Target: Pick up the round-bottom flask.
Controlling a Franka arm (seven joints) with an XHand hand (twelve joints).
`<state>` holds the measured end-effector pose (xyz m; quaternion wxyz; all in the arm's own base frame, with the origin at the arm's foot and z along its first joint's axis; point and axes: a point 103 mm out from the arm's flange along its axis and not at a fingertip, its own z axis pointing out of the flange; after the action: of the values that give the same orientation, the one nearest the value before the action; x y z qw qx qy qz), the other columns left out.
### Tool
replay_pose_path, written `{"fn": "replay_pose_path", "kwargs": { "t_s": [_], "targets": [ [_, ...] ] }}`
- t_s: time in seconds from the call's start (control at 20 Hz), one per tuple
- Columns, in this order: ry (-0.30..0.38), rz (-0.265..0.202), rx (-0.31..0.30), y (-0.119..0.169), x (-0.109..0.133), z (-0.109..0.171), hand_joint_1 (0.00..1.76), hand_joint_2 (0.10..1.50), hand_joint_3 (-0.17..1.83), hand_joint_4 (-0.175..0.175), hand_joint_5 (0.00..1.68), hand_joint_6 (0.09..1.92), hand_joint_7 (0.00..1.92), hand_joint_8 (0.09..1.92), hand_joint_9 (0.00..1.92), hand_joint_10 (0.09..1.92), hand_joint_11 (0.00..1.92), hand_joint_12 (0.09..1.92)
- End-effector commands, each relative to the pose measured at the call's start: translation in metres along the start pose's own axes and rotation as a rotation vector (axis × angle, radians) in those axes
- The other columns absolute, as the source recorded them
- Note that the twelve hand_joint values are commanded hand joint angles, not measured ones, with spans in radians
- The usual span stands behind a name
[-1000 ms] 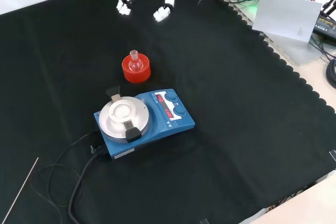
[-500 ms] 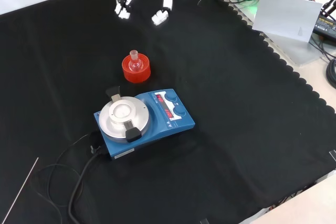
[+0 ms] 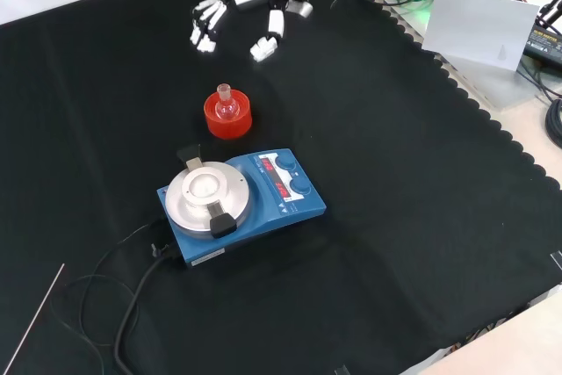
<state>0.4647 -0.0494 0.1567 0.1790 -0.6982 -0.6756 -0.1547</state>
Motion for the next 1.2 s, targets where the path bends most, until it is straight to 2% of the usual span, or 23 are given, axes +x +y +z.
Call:
{"fn": "replay_pose_path", "kwargs": {
  "t_s": [0.05,0.65,1.2],
  "targets": [
    [0.099,0.000,-0.018,0.012,-0.023,0.034,0.92,0.54,0.76,0.038,0.60,0.09,0.28,0.51,0.45,0.58,0.00,1.28],
    [0.184,-0.006,-0.011,0.022,-0.043,0.054,0.93,0.54,0.76,0.036,0.60,0.09,0.28,0.51,0.45,0.57,0.00,1.28],
    [0.249,-0.028,0.014,0.032,-0.044,0.070,0.93,0.55,0.76,0.036,0.60,0.09,0.28,0.51,0.45,0.57,0.00,1.28]
  ]
}}
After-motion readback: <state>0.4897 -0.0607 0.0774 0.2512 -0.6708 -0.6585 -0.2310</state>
